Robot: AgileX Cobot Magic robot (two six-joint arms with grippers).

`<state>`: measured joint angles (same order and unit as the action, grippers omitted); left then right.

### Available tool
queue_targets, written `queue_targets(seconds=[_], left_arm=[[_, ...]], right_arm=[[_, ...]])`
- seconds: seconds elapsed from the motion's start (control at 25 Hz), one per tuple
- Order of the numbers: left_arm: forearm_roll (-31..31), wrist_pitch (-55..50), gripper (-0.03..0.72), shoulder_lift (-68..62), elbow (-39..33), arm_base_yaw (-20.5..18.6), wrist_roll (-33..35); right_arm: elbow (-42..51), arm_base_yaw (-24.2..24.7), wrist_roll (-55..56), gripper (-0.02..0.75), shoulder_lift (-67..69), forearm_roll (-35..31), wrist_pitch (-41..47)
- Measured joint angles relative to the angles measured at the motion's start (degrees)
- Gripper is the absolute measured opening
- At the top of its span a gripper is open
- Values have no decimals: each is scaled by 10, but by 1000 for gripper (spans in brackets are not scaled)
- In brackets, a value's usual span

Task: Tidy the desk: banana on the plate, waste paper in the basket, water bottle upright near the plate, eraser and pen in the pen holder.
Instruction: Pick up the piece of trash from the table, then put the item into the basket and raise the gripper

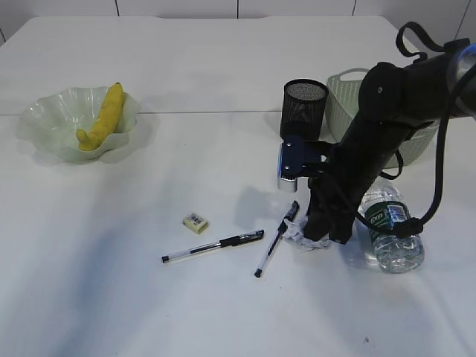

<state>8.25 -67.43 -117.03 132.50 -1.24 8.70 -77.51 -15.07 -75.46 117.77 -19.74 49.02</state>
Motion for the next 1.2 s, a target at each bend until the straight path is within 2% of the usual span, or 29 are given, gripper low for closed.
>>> queue_targets(seconds=[0.12,0.4,0.6,0.88,1.2], left_arm=[[-1,-4,343,0,0,0,0],[-2,-10,340,0,0,0,0],[-2,-13,338,0,0,0,0],[-2,-21,308,0,0,0,0],[-2,-24,305,0,0,0,0]], right_arm=[[0,0,21,41,0,-1,0],[-10,0,104,28,0,-1,10],[-99,-1,181,24,0,-1,52],[-233,-1,231,23,0,4,77],[-278,12,370,23,0,68,-2]])
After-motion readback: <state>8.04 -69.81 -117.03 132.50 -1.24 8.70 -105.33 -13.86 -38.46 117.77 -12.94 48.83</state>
